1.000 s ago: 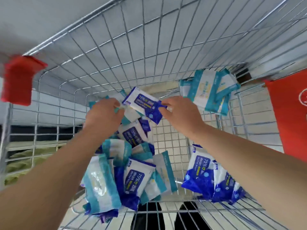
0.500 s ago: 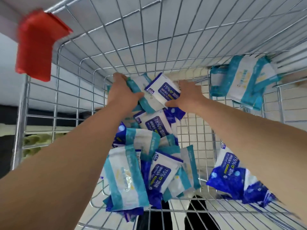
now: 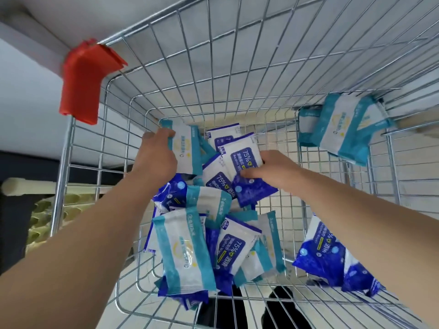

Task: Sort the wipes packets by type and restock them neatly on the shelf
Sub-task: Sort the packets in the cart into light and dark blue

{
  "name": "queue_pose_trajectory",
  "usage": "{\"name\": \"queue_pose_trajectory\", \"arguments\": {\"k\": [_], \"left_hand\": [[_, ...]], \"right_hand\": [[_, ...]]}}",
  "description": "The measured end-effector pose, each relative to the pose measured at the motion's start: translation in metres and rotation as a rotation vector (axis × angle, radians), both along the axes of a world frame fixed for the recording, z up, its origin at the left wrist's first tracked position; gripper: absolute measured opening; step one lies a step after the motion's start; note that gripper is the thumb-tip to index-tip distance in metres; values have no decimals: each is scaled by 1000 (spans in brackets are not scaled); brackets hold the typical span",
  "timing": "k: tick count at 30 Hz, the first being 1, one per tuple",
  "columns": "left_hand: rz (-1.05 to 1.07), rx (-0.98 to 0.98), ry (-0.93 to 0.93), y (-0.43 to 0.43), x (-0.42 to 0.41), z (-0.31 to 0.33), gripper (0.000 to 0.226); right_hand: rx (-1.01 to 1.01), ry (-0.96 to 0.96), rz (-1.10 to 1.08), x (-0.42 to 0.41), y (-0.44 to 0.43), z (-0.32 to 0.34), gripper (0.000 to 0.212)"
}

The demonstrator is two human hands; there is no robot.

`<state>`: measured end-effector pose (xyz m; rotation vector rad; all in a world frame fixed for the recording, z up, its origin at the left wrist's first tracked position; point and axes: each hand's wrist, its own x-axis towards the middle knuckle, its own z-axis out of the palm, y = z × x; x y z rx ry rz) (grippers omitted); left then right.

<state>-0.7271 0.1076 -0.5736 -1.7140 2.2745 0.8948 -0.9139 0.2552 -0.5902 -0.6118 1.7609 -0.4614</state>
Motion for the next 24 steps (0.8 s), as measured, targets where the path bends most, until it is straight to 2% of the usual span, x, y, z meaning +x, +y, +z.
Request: {"name": "queue_pose_trajectory", "arguments": {"k": [3,6,8,10,14,17,20,24], "left_hand": [[7,40,-5,8,1,-3,52],[7,31,16,12,2,-5,58],[9,19,17,13,3,-5,60],[5,11,4,13,3,-4,61],[-9,14,-31,15,3,-2,63],[-71,-69,-76,14,-3,-2,61],[-163,-126,-20,16,-24,-5,51],[-291,-74,-2,16,-56,-19,45]], "right_hand": [[-54,-32,-57,5,0,-2,17],[-64,-110,-51,13,-2,-4,23],[-70,-79,12,20,-4,-6,27],[-105,-51,-13,23,-6,-7,29],[-143,1,-269,1,-1,-4,22],[-109,-4,-432,-23,11,-6,25],[-56,-66,-524,-33,18,-8,24],[-61,-184,-622,-35,13,-14,28]]}}
